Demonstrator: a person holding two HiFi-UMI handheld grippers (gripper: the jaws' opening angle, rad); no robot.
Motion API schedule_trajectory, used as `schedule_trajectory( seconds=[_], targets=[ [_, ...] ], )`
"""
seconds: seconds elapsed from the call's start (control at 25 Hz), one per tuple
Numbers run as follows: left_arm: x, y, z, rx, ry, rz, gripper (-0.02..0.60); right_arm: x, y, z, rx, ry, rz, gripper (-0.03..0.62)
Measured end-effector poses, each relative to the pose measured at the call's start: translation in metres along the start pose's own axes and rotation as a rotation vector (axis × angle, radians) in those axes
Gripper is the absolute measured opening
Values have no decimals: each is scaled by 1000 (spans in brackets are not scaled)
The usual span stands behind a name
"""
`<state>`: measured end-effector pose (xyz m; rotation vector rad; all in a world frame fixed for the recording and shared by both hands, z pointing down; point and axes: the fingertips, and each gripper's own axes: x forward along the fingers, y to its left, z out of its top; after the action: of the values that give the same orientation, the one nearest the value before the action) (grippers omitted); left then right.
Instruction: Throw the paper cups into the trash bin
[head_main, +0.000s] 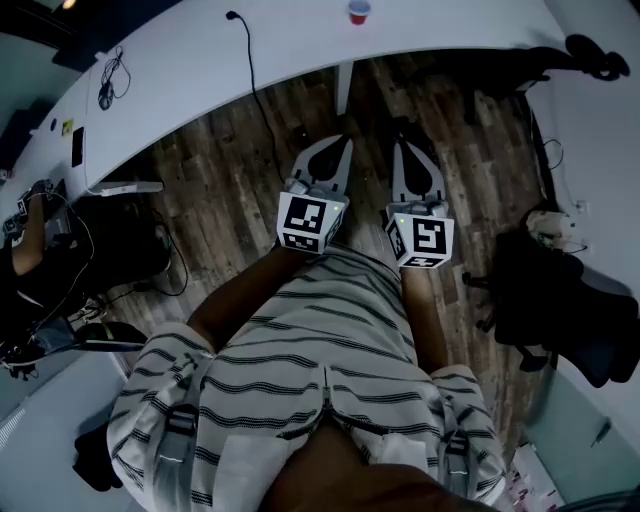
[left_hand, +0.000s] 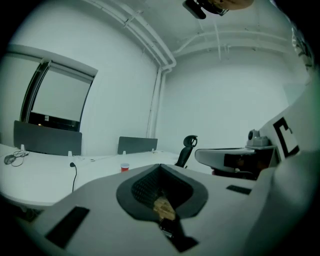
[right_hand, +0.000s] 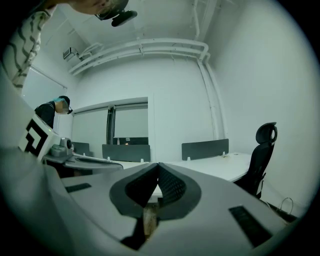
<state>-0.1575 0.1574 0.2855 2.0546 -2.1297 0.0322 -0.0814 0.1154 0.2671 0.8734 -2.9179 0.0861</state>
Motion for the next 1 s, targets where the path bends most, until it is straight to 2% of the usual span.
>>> schedule_trajectory(
  seconds=[0.4,0.72,1.0],
  targets=[
    [100,80,26,-4,24,-80,23,113,-31,18,3,19,-93,9],
    [156,120,29,-10,45,-132,24,169,-45,21,-6,35,-146,9],
    [192,140,26,-29,49,-123,25,197,-57,24,-21,45,-153,9]
  ],
)
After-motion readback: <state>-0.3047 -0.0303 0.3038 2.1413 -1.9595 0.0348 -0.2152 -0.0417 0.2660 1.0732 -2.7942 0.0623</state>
